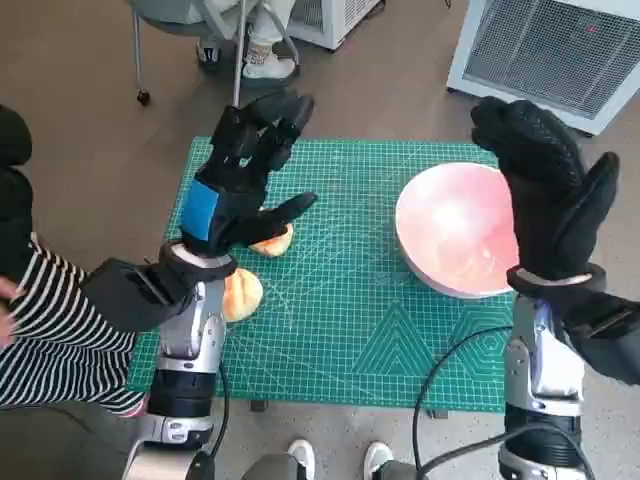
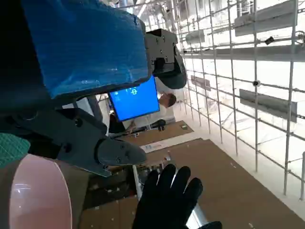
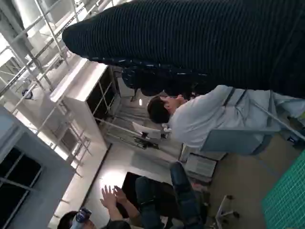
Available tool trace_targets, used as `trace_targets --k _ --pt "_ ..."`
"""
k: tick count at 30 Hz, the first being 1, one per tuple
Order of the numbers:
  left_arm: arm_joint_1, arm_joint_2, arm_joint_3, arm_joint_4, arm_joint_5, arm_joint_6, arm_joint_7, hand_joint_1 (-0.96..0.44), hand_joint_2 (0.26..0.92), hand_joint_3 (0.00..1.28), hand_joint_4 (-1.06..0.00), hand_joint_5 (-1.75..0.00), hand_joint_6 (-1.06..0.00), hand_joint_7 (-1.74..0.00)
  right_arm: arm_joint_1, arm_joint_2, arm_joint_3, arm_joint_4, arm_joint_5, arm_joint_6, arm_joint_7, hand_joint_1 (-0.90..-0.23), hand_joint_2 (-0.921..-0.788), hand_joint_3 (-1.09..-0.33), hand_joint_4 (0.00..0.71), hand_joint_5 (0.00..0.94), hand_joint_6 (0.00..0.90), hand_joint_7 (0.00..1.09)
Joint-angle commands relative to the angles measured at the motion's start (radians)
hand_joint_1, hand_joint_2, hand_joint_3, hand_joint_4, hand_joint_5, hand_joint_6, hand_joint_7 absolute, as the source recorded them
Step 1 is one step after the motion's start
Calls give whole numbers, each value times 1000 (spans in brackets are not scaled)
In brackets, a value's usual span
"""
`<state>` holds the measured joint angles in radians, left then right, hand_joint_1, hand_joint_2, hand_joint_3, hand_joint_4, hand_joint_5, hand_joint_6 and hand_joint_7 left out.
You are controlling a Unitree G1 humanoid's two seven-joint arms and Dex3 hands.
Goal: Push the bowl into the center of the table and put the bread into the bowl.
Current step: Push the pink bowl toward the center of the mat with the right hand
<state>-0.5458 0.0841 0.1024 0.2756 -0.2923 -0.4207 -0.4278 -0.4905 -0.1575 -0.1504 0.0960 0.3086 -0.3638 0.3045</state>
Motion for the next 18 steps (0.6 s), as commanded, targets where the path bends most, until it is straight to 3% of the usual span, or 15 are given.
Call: trace_targets --k 1,18 --pt "-12 2 1 8 5 -9 2 -150 921 228 -269 -48 1 -796 18 -10 -4 9 -5 13 9 -679 -921 -734 193 0 101 404" --pt "-13 2 4 13 0 -9 0 -153 921 227 -271 -45 1 -797 26 -10 -6 1 -4 13 8 -676 -921 -735 193 0 101 404"
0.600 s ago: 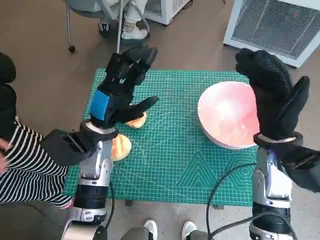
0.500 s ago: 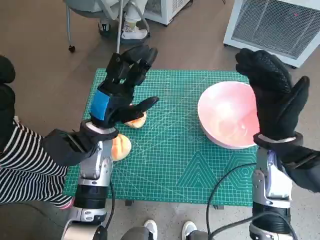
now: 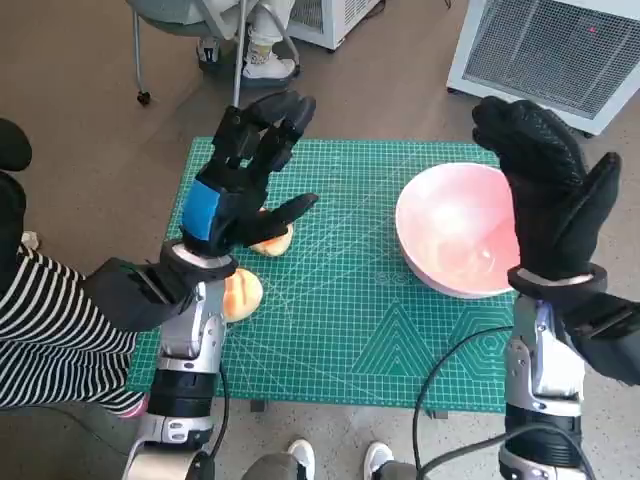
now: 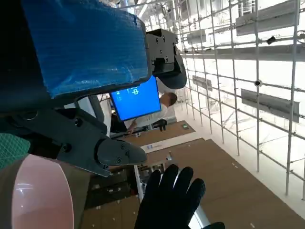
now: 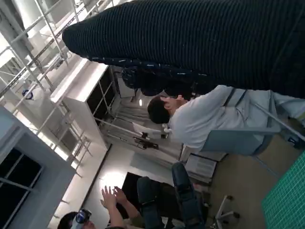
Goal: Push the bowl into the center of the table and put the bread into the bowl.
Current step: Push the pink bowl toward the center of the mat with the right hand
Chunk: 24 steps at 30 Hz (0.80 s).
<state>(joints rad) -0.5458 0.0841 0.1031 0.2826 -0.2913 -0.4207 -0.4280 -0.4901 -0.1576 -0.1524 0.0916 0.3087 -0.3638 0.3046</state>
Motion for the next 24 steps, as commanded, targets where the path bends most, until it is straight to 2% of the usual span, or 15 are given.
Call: trace_targets --k 1,7,11,14,18,24 --pt "-13 2 3 6 -2 -9 0 -153 921 227 -271 -45 1 -798 26 -11 -6 7 -3 12 9 -676 -921 -735 193 0 101 404" --pt "-12 0 1 5 0 -8 2 -152 921 228 -271 -44 1 -800 32 -33 -33 26 9 -3 25 -674 -921 -739 194 0 103 405" --pt "-11 -1 2 5 0 -8 2 -152 921 228 -271 -44 1 -800 23 -58 -73 80 19 -27 39 -672 -921 -748 194 1 102 404" --pt "-9 -1 2 4 1 -7 3 -152 921 228 -271 -43 1 -800 12 -80 -112 143 14 -55 31 -664 -921 -768 192 0 83 397" --pt "-5 0 1 -3 3 -6 6 -152 921 227 -272 -43 1 -800 -1 -104 -165 236 -14 -88 -24 -660 -921 -798 177 0 63 397" --pt "-4 2 2 2 6 -11 8 -152 921 225 -273 -41 1 -798 -36 -132 -207 390 -37 -127 -86 -666 -921 -830 155 0 7 460"
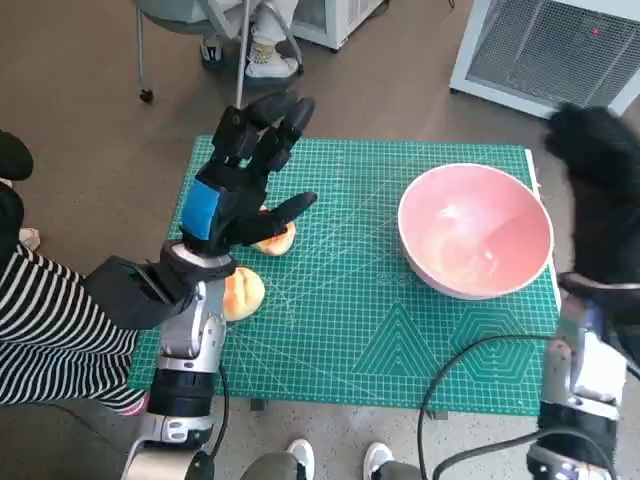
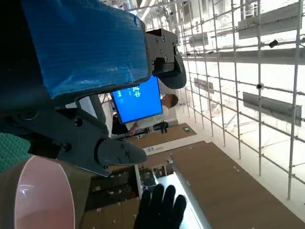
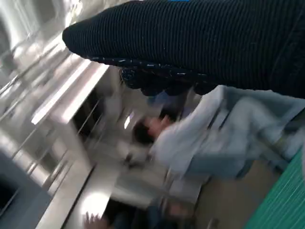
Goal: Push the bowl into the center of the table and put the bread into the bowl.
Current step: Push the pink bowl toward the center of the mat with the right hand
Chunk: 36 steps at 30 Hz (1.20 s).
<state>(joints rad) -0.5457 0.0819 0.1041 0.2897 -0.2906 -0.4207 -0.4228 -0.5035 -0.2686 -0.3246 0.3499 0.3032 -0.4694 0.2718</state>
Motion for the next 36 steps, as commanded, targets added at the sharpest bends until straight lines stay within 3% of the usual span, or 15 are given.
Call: trace_targets --k 1,9,18,36 --pt "-5 5 2 -4 6 -12 3 -151 921 224 -272 -41 0 -798 -30 -27 -41 163 -35 -29 -64 -666 -921 -834 152 0 4 458" --pt "-12 5 3 7 11 -18 5 -145 921 225 -266 -35 0 -798 -97 -64 -70 427 -61 -57 -135 -644 -921 -864 146 0 -1 450" --pt "-16 2 2 7 9 -18 3 -143 921 227 -266 -33 1 -801 -143 -80 -70 653 -53 -32 -156 -611 -921 -903 142 5 0 424" --pt "-20 9 8 18 4 -19 -8 -145 921 228 -266 -29 1 -798 -199 -18 -52 823 -46 8 -128 -583 -921 -923 135 0 61 351"
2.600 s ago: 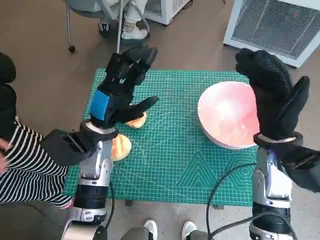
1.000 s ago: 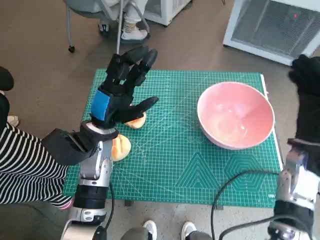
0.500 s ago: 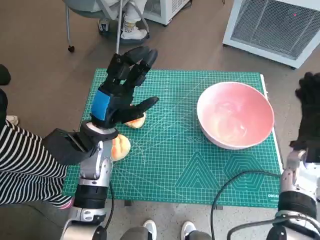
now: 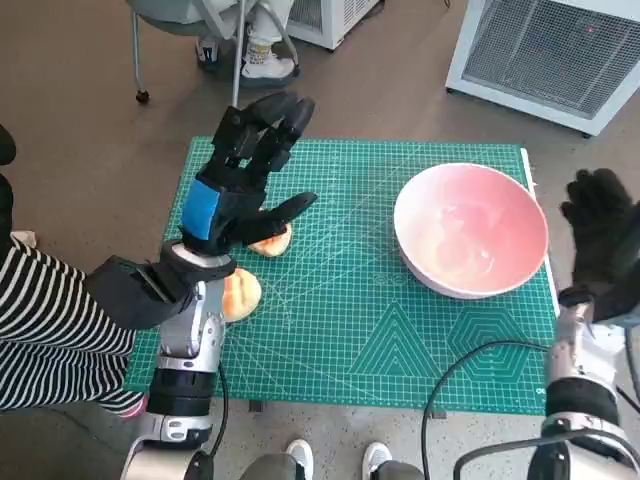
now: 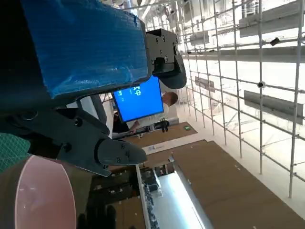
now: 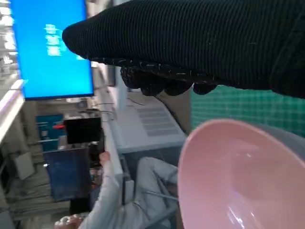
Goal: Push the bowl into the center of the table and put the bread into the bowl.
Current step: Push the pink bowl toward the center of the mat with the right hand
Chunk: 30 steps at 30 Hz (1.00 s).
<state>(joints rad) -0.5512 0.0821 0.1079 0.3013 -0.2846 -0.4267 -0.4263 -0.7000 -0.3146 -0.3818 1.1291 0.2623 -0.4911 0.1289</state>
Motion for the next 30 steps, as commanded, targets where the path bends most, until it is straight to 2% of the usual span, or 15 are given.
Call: trace_targets --k 1,10,21,27,30 --pt "-14 9 5 6 -2 -13 -5 -145 921 227 -265 -29 1 -797 -6 34 7 52 -5 33 18 -584 -921 -919 135 0 63 346" --pt "-11 17 8 4 5 -17 -3 -147 921 224 -268 -28 -1 -797 -33 85 14 73 2 56 35 -615 -921 -878 139 3 80 317" --pt "-7 21 12 8 13 -30 4 -165 921 221 -272 -27 -4 -790 -71 133 30 73 0 80 71 -609 -921 -912 149 5 92 286" --pt "-7 22 13 10 14 -33 5 -167 921 220 -273 -26 -7 -786 -77 138 31 74 1 82 78 -604 -921 -922 159 8 94 278" --pt "-6 22 14 10 9 -32 1 -168 921 220 -274 -25 -8 -784 -90 156 29 69 12 83 95 -605 -921 -921 159 7 95 274"
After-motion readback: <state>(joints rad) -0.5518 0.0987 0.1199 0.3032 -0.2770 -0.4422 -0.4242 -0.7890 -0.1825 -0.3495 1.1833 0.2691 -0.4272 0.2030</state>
